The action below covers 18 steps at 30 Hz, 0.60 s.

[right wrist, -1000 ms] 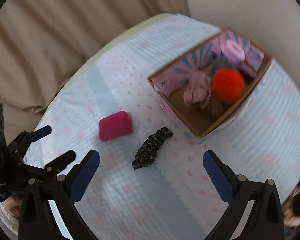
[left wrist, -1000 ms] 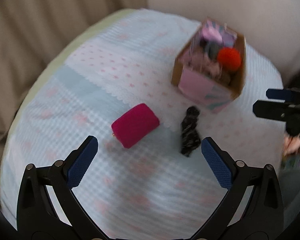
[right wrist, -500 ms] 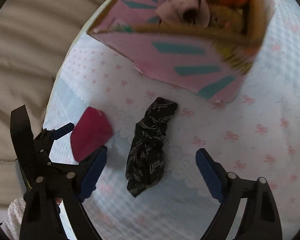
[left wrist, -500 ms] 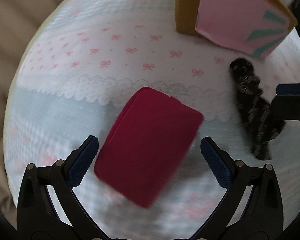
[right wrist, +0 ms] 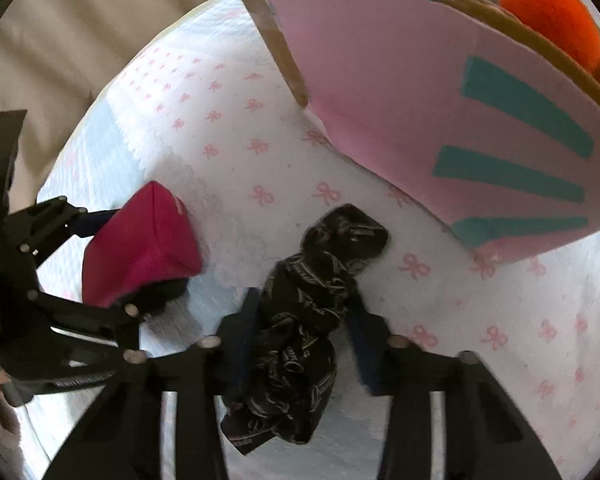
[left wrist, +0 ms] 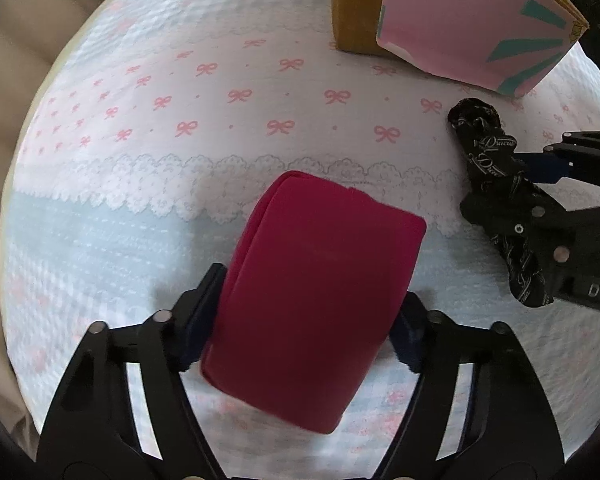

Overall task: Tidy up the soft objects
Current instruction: 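Grasp the magenta pouch with the left tool while the right grasps the black scrunchie, then lift and carry the pouch and scrunchie over the cardboard box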

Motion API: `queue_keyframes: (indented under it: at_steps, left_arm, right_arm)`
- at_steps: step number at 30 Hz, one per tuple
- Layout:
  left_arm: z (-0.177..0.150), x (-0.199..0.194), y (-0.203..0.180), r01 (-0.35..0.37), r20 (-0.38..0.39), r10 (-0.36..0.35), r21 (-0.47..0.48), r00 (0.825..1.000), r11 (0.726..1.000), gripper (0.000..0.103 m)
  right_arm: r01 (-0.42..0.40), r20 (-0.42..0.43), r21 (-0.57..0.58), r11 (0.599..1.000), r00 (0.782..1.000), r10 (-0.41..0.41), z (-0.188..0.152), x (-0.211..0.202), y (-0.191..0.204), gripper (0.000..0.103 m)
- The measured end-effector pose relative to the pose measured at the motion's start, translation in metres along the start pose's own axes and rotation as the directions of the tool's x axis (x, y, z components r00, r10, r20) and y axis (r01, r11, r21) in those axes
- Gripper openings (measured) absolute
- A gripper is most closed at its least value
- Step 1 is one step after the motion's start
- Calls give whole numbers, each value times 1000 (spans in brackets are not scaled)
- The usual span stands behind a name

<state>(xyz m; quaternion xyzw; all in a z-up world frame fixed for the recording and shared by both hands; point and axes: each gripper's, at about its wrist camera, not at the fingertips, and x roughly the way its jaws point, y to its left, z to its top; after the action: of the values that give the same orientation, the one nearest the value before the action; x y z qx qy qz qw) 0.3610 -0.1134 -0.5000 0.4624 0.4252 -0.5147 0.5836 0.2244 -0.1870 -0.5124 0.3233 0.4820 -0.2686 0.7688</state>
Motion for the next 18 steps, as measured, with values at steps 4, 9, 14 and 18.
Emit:
queue_keyframes:
  at_steps: [4, 9, 14, 18]
  left_arm:
    - [-5, -7, -1, -16, 7, 16, -35, 1000, 999, 56]
    - [-16, -23, 2, -32, 20, 35, -114, 999, 993, 46]
    - [-33, -51, 2, -46, 38, 55, -208, 998, 977, 45]
    - [-44, -88, 3, -56, 66, 82, -327, 994, 943, 45]
  right_arm:
    - [-16, 5, -5, 1000, 1000, 16, -2, -7, -6, 34]
    - [-24, 34, -36, 999, 999, 25, 1, -23, -5, 34]
    - [-42, 60, -84, 996, 997, 47, 2, -47, 6, 34]
    - [-59, 79, -129, 990, 994, 70, 4, -82, 12, 34]
